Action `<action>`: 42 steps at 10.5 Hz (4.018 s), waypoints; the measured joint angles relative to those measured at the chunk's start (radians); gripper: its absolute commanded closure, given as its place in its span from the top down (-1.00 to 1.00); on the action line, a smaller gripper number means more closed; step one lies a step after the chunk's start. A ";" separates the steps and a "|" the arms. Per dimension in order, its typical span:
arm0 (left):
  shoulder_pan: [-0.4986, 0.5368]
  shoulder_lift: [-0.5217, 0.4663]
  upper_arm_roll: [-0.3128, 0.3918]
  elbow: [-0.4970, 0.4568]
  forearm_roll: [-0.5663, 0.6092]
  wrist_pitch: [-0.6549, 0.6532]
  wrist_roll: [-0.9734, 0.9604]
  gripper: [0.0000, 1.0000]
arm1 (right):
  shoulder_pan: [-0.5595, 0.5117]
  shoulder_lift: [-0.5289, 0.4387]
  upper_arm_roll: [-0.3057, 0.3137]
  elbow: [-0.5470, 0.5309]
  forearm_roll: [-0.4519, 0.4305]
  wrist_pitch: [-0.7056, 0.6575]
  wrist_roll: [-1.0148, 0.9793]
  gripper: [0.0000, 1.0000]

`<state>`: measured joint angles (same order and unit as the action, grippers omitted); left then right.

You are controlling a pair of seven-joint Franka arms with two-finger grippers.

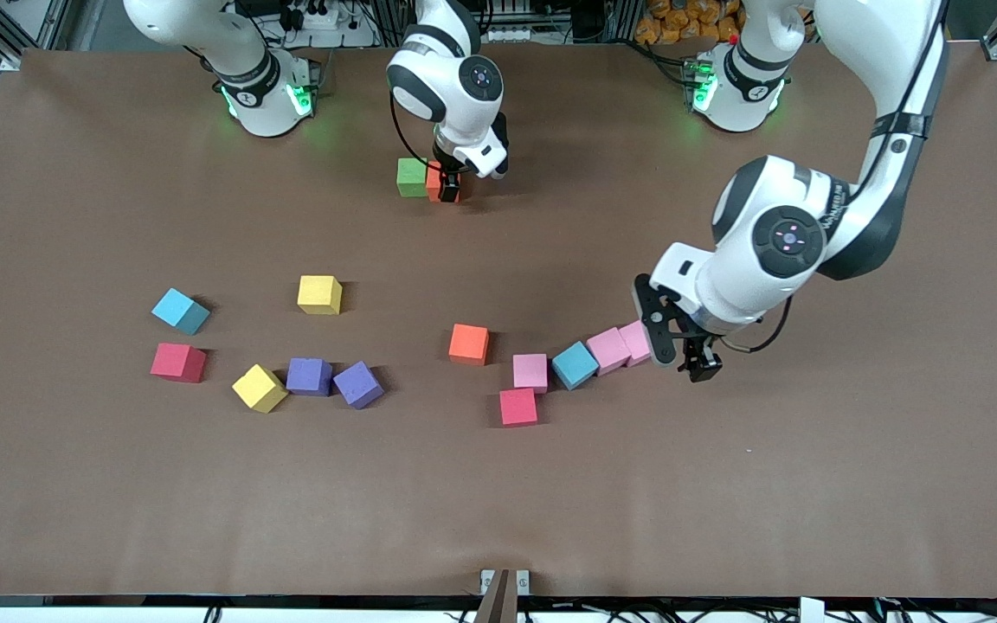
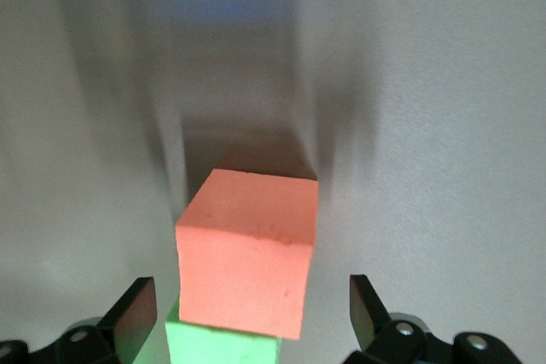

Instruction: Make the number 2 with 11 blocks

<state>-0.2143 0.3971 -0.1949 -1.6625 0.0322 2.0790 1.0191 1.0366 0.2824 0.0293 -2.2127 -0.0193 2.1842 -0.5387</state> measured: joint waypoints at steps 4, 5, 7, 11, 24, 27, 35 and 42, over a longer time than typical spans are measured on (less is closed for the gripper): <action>0.012 0.000 -0.005 0.005 0.000 0.000 0.034 1.00 | -0.115 -0.031 0.000 0.091 0.021 -0.119 0.039 1.00; 0.012 0.000 -0.007 0.005 0.000 0.000 0.034 1.00 | -0.189 -0.032 0.000 0.130 0.025 -0.158 0.050 1.00; 0.011 0.000 -0.009 0.005 0.000 -0.001 0.034 1.00 | -0.336 -0.033 -0.004 0.194 0.025 -0.200 0.059 1.00; 0.010 0.038 -0.009 -0.007 -0.053 0.002 -0.033 1.00 | -0.612 -0.008 -0.009 0.372 0.025 -0.286 0.065 1.00; -0.031 0.205 -0.010 -0.034 -0.048 0.182 -0.221 1.00 | -0.931 0.113 -0.003 0.545 0.145 -0.386 0.391 1.00; -0.038 0.198 -0.010 -0.085 -0.047 0.211 -0.240 1.00 | -0.898 0.152 0.006 0.546 0.150 -0.336 0.403 1.00; -0.038 0.157 -0.010 -0.162 0.008 0.241 -0.243 1.00 | -0.925 0.326 0.000 0.635 0.152 -0.134 0.507 1.00; -0.041 0.163 -0.010 -0.200 0.012 0.302 -0.270 1.00 | -0.868 0.418 0.004 0.706 0.071 -0.081 0.703 1.00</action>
<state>-0.2552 0.5605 -0.2048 -1.8627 0.0439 2.3813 0.7491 0.1681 0.6999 0.0335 -1.5069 0.0522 2.1027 0.1644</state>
